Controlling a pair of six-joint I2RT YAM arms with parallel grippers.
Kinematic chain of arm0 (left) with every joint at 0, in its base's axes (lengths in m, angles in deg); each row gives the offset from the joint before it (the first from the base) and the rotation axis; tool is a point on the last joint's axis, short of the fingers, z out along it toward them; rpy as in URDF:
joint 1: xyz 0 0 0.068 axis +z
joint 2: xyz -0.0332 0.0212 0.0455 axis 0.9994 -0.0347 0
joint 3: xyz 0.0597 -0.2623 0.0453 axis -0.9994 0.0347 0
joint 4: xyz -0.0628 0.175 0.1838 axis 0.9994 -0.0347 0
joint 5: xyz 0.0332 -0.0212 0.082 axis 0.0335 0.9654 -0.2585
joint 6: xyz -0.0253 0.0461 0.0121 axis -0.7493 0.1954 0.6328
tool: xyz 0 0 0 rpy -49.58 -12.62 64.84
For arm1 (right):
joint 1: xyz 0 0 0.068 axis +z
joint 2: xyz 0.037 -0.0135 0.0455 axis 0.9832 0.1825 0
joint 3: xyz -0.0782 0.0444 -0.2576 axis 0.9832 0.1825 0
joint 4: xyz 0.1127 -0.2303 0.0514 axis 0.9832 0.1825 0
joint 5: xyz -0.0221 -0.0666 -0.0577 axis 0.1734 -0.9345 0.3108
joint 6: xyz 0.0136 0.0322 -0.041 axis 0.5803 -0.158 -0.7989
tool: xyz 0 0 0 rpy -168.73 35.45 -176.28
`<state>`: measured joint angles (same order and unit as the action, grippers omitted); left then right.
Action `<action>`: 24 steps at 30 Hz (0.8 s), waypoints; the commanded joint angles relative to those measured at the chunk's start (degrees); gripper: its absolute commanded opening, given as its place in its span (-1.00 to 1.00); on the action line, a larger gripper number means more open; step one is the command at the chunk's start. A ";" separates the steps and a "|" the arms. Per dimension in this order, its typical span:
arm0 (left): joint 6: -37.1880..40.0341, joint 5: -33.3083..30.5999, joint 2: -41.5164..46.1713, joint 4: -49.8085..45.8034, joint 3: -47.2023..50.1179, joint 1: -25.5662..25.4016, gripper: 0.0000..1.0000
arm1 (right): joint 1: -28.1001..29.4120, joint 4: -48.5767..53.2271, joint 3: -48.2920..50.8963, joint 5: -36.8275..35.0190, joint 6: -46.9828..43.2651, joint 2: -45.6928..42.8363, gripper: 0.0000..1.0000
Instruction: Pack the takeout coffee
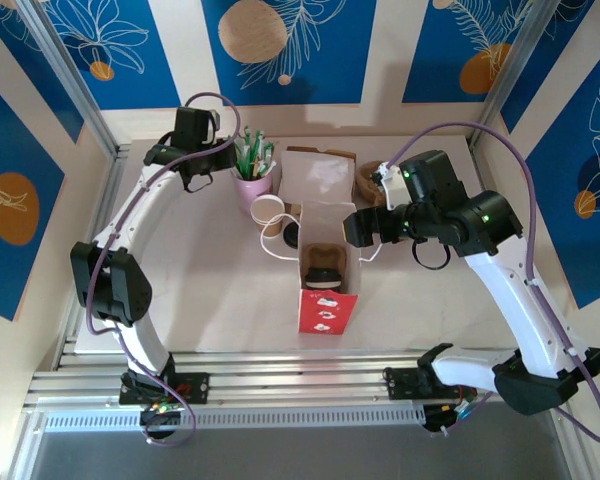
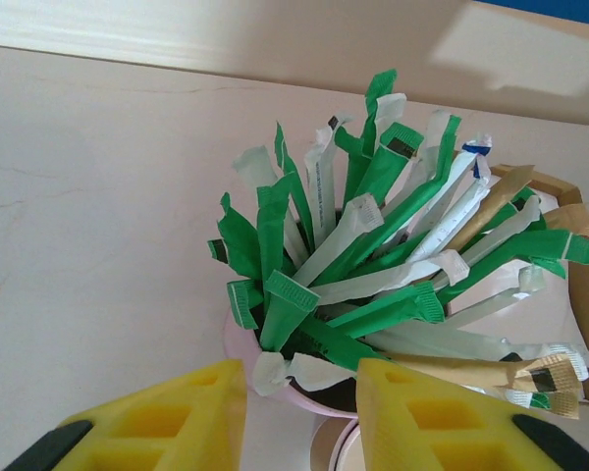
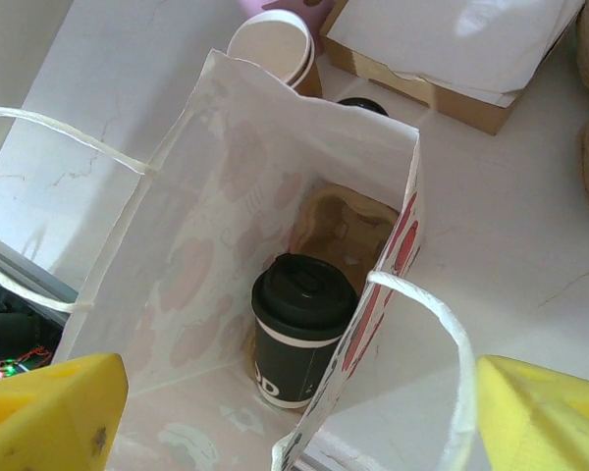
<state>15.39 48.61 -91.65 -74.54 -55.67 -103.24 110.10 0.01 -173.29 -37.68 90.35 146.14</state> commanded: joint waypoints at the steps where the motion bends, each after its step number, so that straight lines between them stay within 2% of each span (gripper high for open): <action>1: 0.58 0.47 -1.79 -1.46 -2.40 -0.20 -0.32 | -0.29 0.41 -0.16 1.28 -1.18 -0.08 0.80; 7: 1.07 0.03 -3.43 -1.96 -3.44 -0.38 -0.35 | -0.29 0.06 1.13 1.15 -1.01 -0.77 0.80; 19: 2.55 -1.97 -5.14 -3.59 -6.68 -0.95 -0.62 | -0.29 -0.12 2.46 1.02 -0.95 -1.84 0.80; 22: 2.56 -2.07 -5.25 -3.74 -7.20 -0.95 -0.73 | -0.29 -0.02 2.47 1.01 -0.97 -1.93 0.80; 24: 2.65 -1.97 -5.34 -4.04 -7.84 -0.95 -0.87 | -0.29 -0.10 2.54 1.11 -0.93 -2.02 0.80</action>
<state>17.25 47.43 -96.38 -77.49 -60.59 -103.78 110.10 -0.04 -171.35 -37.68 90.15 145.14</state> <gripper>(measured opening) 0.085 0.901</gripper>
